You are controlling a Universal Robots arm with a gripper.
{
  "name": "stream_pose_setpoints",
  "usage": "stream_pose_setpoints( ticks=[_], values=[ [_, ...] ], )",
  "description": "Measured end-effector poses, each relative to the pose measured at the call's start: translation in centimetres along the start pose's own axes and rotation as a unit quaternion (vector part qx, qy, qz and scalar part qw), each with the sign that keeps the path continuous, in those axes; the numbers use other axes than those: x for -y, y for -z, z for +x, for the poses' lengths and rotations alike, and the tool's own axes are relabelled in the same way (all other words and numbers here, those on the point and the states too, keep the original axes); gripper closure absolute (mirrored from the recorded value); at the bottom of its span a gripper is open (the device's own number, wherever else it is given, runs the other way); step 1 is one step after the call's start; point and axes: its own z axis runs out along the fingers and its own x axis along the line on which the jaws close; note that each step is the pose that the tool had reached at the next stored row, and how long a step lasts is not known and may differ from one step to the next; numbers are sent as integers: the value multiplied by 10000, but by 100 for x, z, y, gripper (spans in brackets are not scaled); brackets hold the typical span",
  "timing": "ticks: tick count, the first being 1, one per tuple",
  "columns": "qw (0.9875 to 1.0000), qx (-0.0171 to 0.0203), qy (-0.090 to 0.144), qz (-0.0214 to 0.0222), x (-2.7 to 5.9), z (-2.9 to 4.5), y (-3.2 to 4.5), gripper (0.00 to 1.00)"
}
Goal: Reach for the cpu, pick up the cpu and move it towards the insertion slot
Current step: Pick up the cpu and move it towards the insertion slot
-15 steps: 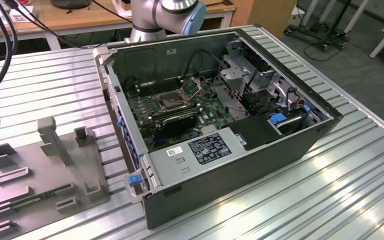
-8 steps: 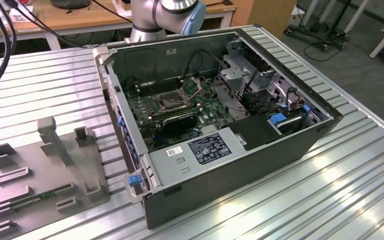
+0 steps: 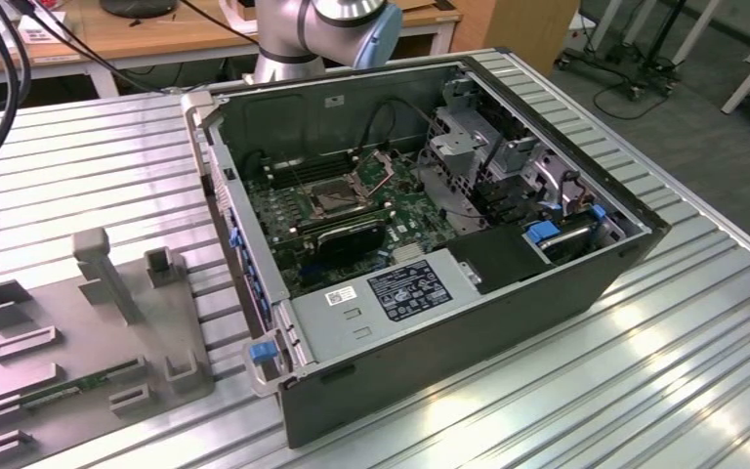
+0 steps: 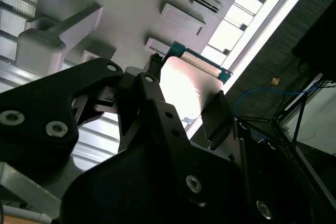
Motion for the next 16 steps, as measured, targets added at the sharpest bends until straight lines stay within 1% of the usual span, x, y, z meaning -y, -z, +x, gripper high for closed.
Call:
stream_pose_setpoints(
  ticks=[16],
  values=[
    [10000, 1, 0, 0, -2, 0, 48, 45]
  ],
)
